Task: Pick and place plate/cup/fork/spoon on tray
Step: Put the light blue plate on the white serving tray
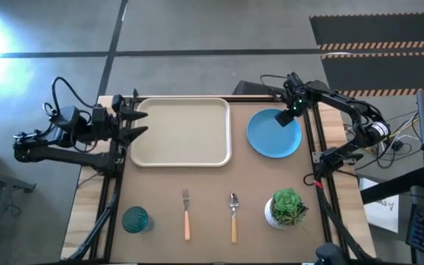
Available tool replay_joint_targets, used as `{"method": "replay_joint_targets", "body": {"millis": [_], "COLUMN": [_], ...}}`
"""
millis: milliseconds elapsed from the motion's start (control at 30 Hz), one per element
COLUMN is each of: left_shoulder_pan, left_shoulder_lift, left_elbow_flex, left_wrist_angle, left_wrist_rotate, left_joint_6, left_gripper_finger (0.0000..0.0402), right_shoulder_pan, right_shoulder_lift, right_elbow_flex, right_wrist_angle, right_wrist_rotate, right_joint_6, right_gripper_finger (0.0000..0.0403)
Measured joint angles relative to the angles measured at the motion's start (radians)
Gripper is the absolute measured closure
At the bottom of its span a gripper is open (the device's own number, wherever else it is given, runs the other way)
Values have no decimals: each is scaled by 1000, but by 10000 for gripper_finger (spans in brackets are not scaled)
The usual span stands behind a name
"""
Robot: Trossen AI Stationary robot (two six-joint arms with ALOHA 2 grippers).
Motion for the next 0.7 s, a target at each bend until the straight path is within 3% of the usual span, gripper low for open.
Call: {"method": "replay_joint_targets", "body": {"millis": [267, 700], "left_shoulder_pan": [0, 0], "left_shoulder_lift": [12, 12], "left_elbow_flex": [0, 2], "left_wrist_angle": [11, 20], "left_wrist_rotate": [0, 0], "left_joint_6": [-16, -16], "left_gripper_finger": [216, 217], "right_shoulder_pan": [1, 11], "right_shoulder_lift": [59, 288], "right_elbow_flex": [39, 233], "right_wrist_angle": [-1, -16], "right_wrist_rotate": [11, 2], "right_joint_6": [59, 108], "right_gripper_finger": [256, 254]}}
